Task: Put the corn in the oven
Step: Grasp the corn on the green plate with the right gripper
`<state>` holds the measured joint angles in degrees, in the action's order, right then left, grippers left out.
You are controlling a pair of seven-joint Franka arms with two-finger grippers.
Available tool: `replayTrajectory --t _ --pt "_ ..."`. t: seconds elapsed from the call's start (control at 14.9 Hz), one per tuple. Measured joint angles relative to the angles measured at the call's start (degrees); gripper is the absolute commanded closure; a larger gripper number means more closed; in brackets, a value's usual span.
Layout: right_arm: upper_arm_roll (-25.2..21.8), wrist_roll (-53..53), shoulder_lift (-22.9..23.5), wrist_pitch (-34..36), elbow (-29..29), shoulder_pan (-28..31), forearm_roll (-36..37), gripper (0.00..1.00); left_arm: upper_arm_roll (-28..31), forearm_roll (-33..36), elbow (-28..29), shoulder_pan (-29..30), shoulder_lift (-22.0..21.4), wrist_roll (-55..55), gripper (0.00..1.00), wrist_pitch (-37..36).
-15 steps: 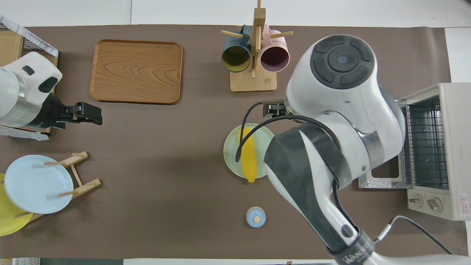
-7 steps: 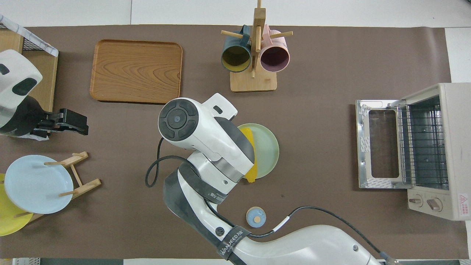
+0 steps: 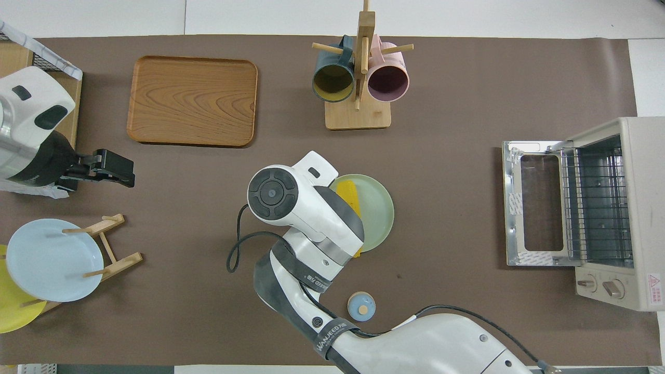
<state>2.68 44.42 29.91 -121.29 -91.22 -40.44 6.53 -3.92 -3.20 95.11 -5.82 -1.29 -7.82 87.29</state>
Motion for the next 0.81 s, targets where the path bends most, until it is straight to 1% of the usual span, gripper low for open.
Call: replayTrajectory --t 0.27,0.34,0.4,0.47,0.67,0.81 --pt "0.0 0.0 -2.0 -1.9 -4.6 0.0 0.0 0.37 0.0 0.0 0.3 0.0 0.6 0.0 0.00 1.7" --pt "0.0 0.0 -2.6 -2.8 -5.8 0.0 0.0 0.39 0.0 0.0 0.3 0.0 0.8 0.0 0.00 2.1" --pt "0.0 0.0 -3.0 -3.4 -7.1 0.0 0.0 0.47 0.1 0.0 0.3 0.0 1.0 0.0 0.00 2.3" --pt "0.0 0.0 -3.4 -3.8 -8.1 0.0 0.0 0.48 0.2 0.0 0.3 0.0 1.2 0.0 0.00 2.7" --pt "0.0 0.0 -4.0 -4.7 -10.3 -0.1 0.0 0.62 0.3 0.0 0.3 0.0 1.3 0.0 0.00 3.0" --pt "0.0 0.0 -4.2 -5.1 -10.8 -0.1 0.0 0.66 0.3 0.1 0.2 -0.1 1.3 0.0 0.00 3.1"
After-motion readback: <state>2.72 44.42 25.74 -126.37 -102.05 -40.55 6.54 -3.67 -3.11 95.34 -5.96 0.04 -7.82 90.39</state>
